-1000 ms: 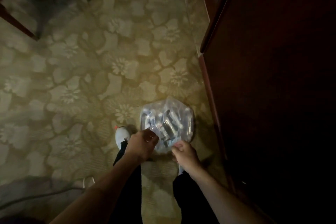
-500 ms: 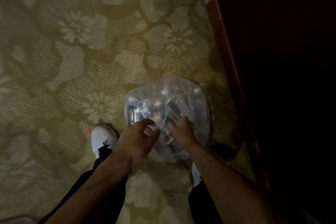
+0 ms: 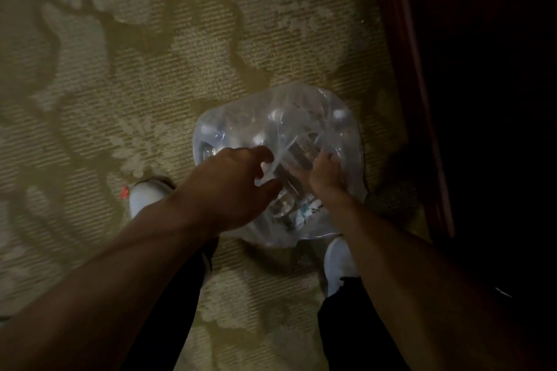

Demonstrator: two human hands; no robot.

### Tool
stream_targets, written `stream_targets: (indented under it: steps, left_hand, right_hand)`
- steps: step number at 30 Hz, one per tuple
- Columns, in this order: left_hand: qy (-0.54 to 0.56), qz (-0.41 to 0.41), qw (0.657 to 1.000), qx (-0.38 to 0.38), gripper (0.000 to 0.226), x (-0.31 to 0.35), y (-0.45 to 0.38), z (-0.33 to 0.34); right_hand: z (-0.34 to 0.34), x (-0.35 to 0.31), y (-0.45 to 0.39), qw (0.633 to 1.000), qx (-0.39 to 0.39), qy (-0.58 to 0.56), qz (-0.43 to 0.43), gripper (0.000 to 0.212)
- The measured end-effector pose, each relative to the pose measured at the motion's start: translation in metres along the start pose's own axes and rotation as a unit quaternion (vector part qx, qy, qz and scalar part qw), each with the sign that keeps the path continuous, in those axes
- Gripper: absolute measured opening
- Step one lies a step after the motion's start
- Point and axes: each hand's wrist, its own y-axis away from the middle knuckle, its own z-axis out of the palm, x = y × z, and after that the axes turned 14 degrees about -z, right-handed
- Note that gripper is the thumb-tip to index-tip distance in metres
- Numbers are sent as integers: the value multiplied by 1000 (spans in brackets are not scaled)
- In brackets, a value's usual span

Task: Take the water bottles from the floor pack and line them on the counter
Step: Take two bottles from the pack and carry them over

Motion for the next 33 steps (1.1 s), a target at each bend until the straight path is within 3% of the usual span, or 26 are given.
stream_targets:
  steps: [9,16,21,24,28,33]
  left_hand:
    - [14,3,1000,-3,46,5,-3,11]
    - [15,-6,1000,-2,46,15,-2,19]
    - [52,-19,998,32,46,32,2,9]
    - [74,-45,996,30,46,36,4,14]
    - [74,-113,991,18,49,30,0,33]
    - [95,-175,980,30,63,26,1,46]
  right_hand:
    - [4,0,-9,999,-12,26,27,78]
    - [8,4,-18,999,-27,22,35,85]
    - [5,2,-4,998,-16,56,-23,54]
    - [4,-7,10,993,6,-118,5,46]
    - [-6,-17,37,906,-35,-414,85,43]
    - [-8,-31,100,865,-37,-481,139,57]
